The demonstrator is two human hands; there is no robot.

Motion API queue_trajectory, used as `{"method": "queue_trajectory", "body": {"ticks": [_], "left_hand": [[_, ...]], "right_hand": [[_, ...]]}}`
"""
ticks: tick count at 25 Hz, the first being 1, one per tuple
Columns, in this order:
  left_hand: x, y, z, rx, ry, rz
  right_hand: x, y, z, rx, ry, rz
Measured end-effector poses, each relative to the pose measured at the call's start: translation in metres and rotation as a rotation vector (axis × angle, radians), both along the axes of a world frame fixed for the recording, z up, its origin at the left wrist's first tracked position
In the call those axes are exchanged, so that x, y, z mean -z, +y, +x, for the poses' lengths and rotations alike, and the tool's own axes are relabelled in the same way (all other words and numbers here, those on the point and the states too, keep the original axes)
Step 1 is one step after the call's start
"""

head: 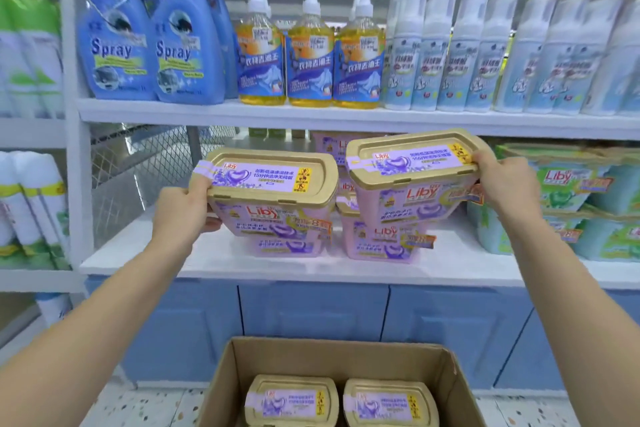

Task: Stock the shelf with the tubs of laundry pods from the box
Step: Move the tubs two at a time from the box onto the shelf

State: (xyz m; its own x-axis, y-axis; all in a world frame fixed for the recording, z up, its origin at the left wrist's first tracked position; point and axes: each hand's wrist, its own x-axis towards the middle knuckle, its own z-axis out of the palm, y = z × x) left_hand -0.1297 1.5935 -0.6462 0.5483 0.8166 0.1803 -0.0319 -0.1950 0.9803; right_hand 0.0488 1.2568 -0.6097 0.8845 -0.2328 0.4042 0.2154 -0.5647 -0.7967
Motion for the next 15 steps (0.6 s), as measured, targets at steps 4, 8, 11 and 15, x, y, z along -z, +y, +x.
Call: {"method": "queue_trajectory", "body": {"ticks": [4, 8, 11, 15], "left_hand": [[-0.021, 0.013, 0.045, -0.073, -0.033, 0.01], [0.001, 0.05, 0.104, -0.114, 0.09, 0.031], [0.016, 0.074, 0.129, -0.128, 0.213, 0.069], [0.004, 0.056, 0.119, -0.062, 0.251, 0.131]], "right_hand": [[-0.012, 0.021, 0.021, 0.02, 0.054, 0.007], [0.002, 0.038, 0.039, 0.019, 0.154, 0.027], [0.005, 0.041, 0.048, 0.028, 0.175, -0.003], [0.005, 0.042, 0.057, 0.038, 0.181, -0.11]]}}
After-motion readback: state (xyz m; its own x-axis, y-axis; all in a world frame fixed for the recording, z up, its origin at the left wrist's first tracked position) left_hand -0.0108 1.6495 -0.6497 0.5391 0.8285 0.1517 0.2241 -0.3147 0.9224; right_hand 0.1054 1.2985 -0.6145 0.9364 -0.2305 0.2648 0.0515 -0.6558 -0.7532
